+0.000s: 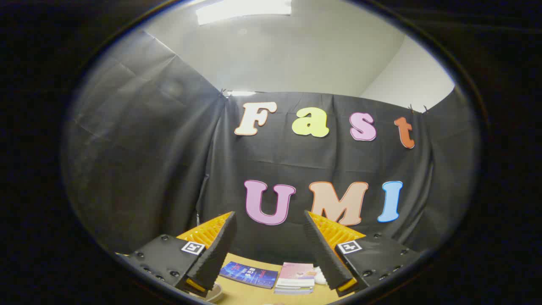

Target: Open the storage box then place both shoes into the box .Put the left shoe in first, then the right shoe, with the right side of both shoes facing outward in a uniform manner.

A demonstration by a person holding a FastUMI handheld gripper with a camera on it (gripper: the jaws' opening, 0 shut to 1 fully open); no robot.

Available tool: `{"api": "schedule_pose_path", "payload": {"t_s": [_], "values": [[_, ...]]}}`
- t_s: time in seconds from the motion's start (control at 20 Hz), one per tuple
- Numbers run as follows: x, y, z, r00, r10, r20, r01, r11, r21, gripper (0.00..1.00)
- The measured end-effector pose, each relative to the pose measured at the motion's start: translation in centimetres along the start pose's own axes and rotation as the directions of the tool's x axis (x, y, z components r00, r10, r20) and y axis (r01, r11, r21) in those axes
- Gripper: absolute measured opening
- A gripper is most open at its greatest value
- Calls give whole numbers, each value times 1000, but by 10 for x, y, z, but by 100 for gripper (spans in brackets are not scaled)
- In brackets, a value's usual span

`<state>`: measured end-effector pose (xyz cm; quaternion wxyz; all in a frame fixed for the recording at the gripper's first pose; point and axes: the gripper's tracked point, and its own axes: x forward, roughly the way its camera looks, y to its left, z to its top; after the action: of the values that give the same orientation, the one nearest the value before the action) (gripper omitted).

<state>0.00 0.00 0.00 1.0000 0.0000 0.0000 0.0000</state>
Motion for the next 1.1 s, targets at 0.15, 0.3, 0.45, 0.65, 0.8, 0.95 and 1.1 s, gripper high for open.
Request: {"api": "schedule_pose_path", "payload": {"t_s": [0.15, 0.3, 0.45, 0.65, 0.8, 0.95, 1.1], "values": [[3, 9, 13, 1000, -13, 20, 13, 1000, 4, 98], [8, 23, 15, 1000, -12, 18, 12, 1000, -9, 98], [8, 38, 14, 1000, 5, 13, -5, 1000, -8, 98], [6, 51, 15, 1000, 5, 17, -5, 1000, -19, 98], [8, 57, 13, 1000, 8, 13, -8, 1000, -16, 98], [10, 58, 11, 1000, 7, 8, -7, 1000, -24, 98], [14, 60, -6, 999, 24, -25, -25, 999, -24, 98]]}}
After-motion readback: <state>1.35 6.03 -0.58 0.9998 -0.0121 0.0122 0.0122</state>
